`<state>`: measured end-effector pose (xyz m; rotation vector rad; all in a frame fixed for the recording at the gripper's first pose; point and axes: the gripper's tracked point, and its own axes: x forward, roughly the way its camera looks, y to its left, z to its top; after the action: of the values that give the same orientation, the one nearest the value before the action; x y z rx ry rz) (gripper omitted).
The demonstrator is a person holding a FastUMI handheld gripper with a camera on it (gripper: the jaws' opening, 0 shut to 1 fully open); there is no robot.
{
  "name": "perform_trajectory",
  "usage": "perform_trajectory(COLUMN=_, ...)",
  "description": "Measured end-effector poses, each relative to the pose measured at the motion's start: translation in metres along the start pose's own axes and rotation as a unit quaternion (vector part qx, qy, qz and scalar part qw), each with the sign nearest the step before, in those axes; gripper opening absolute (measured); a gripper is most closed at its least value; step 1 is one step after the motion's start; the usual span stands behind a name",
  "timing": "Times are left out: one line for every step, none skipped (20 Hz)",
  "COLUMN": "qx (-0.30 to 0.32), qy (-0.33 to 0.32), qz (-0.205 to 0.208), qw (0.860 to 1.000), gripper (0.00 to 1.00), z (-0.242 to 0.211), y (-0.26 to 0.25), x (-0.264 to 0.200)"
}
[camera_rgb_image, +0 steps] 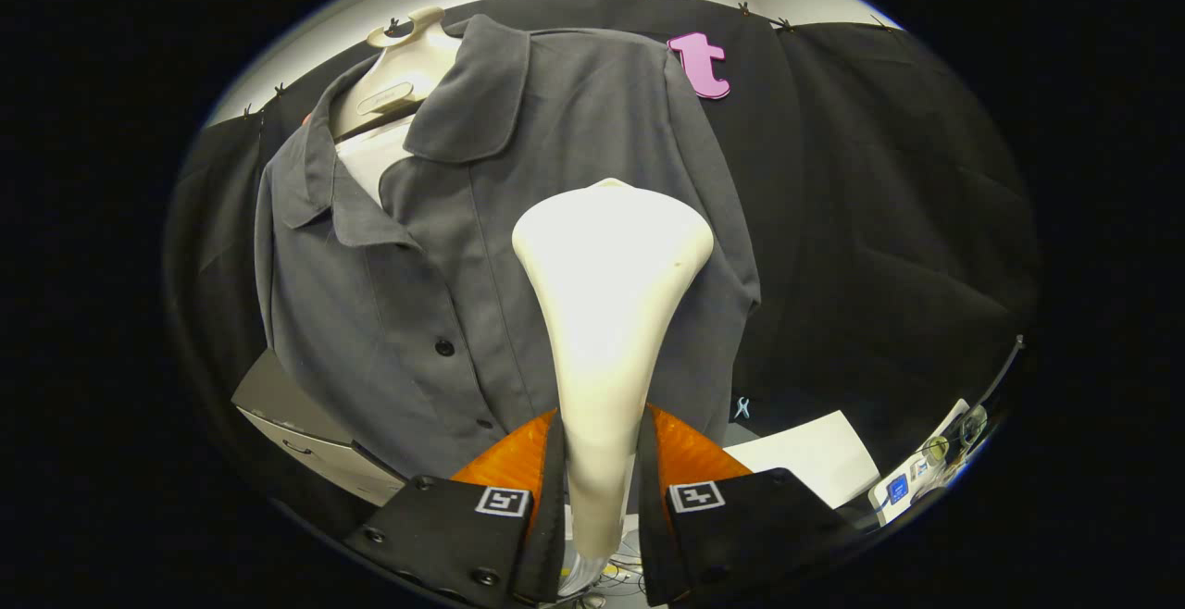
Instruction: Iron the clothes twice with a garment steamer, once on the left side and once on the right side.
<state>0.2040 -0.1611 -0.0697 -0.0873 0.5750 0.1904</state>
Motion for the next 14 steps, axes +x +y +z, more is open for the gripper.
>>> perform_trajectory(qx=0.001, qy=0.004, qz=0.001, qw=1.0, gripper=0.41, z=-0.005, y=0.0, x=0.001)
perform_trajectory(qx=0.002, qy=0.008, qz=0.002, qw=1.0, gripper=0.41, z=-0.009, y=0.0, x=0.002)
perform_trajectory(qx=0.004, qy=0.012, qz=0.002, qw=1.0, gripper=0.41, z=-0.013, y=0.001, x=0.005)
perform_trajectory(qx=0.003, qy=0.016, qz=0.001, qw=1.0, gripper=0.41, z=-0.018, y=0.0, x=0.006)
perform_trajectory(qx=0.003, qy=0.02, qz=0.001, qw=1.0, gripper=0.41, z=-0.024, y=-0.001, x=0.007)
perform_trajectory(qx=0.003, qy=0.024, qz=0.001, qw=1.0, gripper=0.41, z=-0.029, y=-0.001, x=0.007)
perform_trajectory(qx=0.004, qy=0.029, qz=0.002, qw=1.0, gripper=0.41, z=-0.034, y=-0.001, x=0.008)
perform_trajectory(qx=0.006, qy=0.034, qz=0.004, qw=0.999, gripper=0.41, z=-0.038, y=-0.003, x=0.01)
perform_trajectory(qx=0.008, qy=0.038, qz=0.005, qw=0.999, gripper=0.41, z=-0.044, y=-0.003, x=0.011)
perform_trajectory(qx=0.009, qy=0.042, qz=0.006, qw=0.999, gripper=0.41, z=-0.049, y=-0.003, x=0.011)
perform_trajectory(qx=0.009, qy=0.045, qz=0.007, qw=0.999, gripper=0.41, z=-0.053, y=-0.004, x=0.012)
perform_trajectory(qx=0.01, qy=0.048, qz=0.007, qw=0.999, gripper=0.41, z=-0.056, y=-0.004, x=0.013)
perform_trajectory(qx=0.009, qy=0.051, qz=0.007, qw=0.999, gripper=0.41, z=-0.06, y=-0.005, x=0.014)
perform_trajectory(qx=0.009, qy=0.054, qz=0.007, qw=0.998, gripper=0.41, z=-0.065, y=-0.007, x=0.015)
